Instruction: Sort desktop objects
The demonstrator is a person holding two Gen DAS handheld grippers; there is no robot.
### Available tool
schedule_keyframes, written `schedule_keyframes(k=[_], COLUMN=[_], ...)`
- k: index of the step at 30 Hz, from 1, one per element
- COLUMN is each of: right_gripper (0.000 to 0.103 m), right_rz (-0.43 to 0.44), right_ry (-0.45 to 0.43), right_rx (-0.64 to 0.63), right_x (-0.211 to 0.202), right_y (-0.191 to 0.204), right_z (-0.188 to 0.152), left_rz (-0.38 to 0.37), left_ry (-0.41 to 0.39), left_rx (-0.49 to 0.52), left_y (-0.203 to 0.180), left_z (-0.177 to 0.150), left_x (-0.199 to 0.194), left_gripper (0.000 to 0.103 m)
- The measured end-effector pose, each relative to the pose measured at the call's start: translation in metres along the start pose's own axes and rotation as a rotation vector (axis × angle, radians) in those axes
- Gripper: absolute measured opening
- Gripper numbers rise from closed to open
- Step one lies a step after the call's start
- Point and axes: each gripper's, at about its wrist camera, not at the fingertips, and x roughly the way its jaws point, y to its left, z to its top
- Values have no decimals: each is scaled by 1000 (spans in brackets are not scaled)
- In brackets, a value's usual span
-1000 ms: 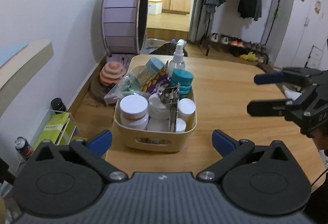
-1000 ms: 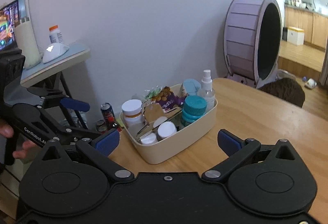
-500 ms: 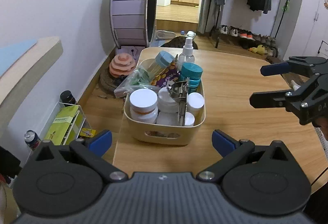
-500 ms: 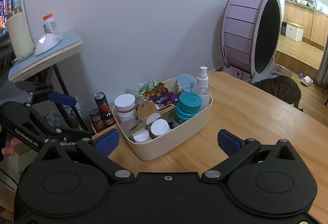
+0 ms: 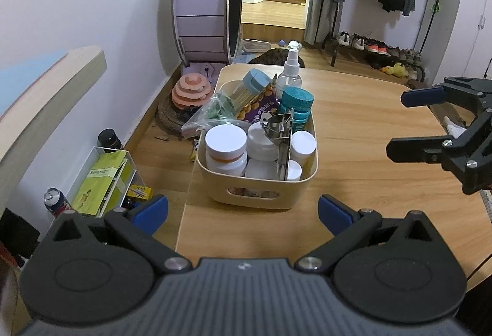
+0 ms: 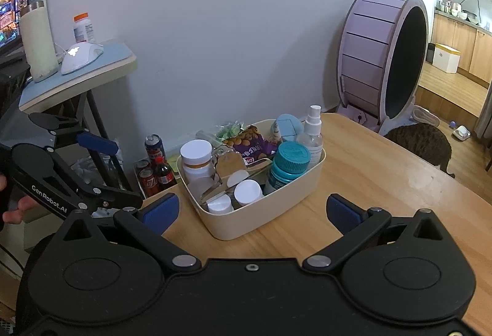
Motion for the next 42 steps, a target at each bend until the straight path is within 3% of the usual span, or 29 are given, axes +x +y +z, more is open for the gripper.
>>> schedule_keyframes(k=[42], right_gripper=[103], right_rz=[-3], right_ry=[-32], right_rx=[-6], right_x=[-11], right_y=[1], right_z=[1], left_rz=[16], left_ry=[8], left_rx=[24], left_y=[-7], left_z=[-1], left_x=[2], left_gripper=[103])
